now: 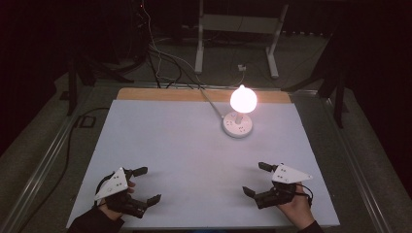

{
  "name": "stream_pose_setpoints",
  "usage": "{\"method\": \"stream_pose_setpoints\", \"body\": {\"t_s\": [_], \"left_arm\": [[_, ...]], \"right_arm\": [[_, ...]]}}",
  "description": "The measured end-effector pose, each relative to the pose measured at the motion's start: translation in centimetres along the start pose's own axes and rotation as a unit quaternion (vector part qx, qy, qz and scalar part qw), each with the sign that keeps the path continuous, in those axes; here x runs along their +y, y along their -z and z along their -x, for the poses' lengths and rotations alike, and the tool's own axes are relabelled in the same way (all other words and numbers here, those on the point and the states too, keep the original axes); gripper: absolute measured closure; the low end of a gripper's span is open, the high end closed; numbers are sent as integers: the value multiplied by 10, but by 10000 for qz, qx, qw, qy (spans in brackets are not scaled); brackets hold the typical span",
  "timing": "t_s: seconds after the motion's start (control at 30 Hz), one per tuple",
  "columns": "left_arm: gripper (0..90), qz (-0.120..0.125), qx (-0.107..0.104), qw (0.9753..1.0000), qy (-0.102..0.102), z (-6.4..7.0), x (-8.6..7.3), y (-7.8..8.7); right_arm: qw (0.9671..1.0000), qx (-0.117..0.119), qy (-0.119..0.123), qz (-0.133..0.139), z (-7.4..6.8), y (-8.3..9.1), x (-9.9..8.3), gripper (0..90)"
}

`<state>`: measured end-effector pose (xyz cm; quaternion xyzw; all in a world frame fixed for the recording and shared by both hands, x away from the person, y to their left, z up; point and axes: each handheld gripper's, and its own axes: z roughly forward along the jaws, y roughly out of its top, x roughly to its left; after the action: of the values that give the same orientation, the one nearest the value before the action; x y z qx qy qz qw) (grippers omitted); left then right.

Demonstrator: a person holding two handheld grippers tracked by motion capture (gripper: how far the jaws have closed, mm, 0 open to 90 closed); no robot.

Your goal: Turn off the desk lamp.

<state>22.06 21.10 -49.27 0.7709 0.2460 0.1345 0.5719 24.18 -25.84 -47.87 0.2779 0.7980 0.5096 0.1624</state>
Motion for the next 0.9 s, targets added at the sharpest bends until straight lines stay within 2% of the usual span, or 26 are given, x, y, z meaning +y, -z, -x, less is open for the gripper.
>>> {"method": "stream_pose_setpoints", "body": {"t_s": [0.27,0.57,0.9], "left_arm": [[4,10,-8,10000,4,0,0,0],[4,2,-8,10000,10,0,0,0],[4,-1,-5,10000,16,0,0,0]], "right_arm": [[9999,83,-37,67,0,0,13,0],[9999,-98,1,134,8,0,26,0],[9998,-121,-53,127,18,-9,35,0]]}}
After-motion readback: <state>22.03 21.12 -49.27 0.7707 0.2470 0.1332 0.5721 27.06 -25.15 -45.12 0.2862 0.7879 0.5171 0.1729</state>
